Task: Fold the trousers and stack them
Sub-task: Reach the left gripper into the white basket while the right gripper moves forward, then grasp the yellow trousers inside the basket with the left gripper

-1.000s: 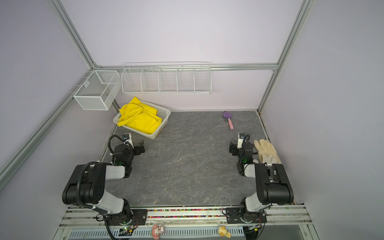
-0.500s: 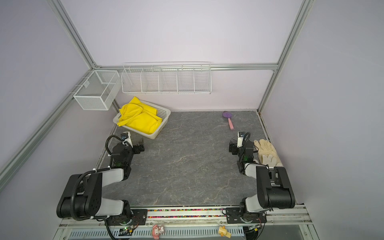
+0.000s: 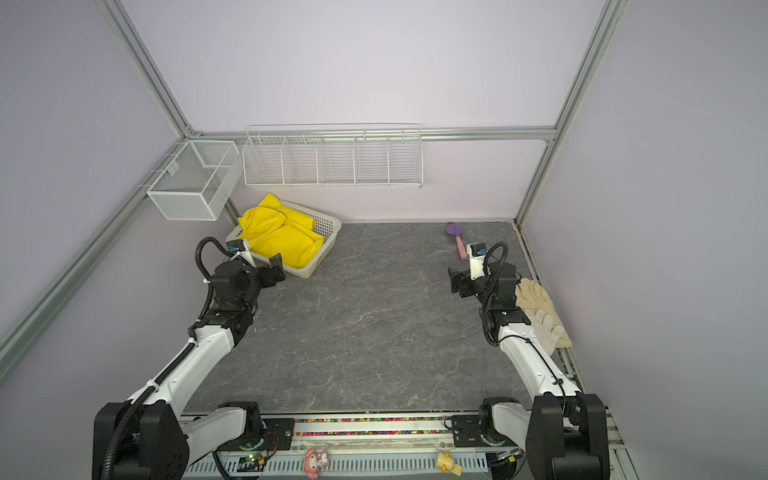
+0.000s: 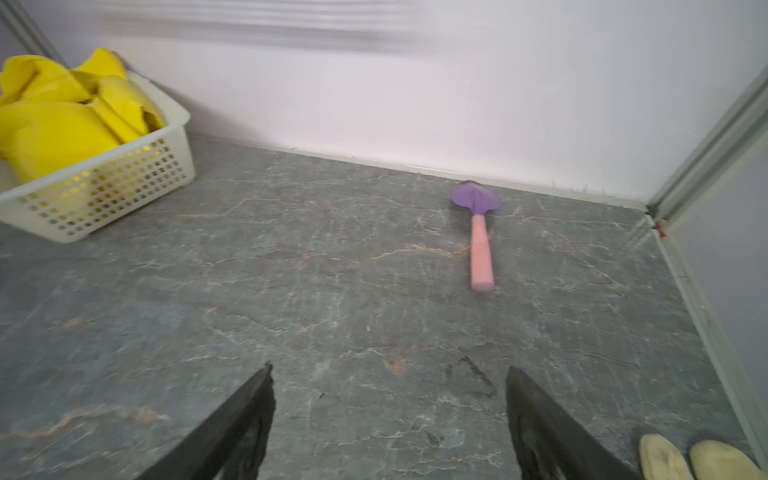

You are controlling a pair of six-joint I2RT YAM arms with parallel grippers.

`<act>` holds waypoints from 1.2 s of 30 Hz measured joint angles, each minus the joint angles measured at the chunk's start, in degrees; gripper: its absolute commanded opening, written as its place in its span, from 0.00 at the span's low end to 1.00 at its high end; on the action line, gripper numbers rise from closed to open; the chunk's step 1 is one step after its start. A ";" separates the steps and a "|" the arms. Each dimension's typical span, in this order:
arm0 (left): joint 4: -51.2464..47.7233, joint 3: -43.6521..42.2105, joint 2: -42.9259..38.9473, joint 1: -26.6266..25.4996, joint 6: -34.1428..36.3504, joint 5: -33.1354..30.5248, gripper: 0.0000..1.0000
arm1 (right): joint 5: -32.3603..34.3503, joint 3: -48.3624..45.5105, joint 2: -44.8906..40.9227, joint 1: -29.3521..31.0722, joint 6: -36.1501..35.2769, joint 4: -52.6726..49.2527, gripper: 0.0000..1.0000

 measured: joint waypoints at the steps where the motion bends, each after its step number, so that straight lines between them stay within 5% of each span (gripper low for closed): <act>1: -2.71 2.23 0.90 -0.09 -0.72 -0.26 1.00 | -1.16 1.36 -0.26 0.98 -0.33 -2.51 0.88; 7: -18.25 21.46 14.21 -0.48 -3.80 -0.20 0.99 | -6.58 7.08 -0.26 7.26 -1.16 -13.64 0.88; 14: -22.58 32.81 29.00 -0.61 -3.41 1.53 0.99 | -8.76 10.80 0.48 15.13 -1.86 -20.70 0.88; 24: -31.78 58.62 54.51 -0.55 -2.60 -1.44 0.99 | -6.12 14.14 1.07 16.13 -4.15 -26.62 0.88; 36: -41.27 75.87 68.57 -0.59 1.18 -1.22 0.99 | -3.30 14.73 1.75 15.02 -5.49 -30.16 0.88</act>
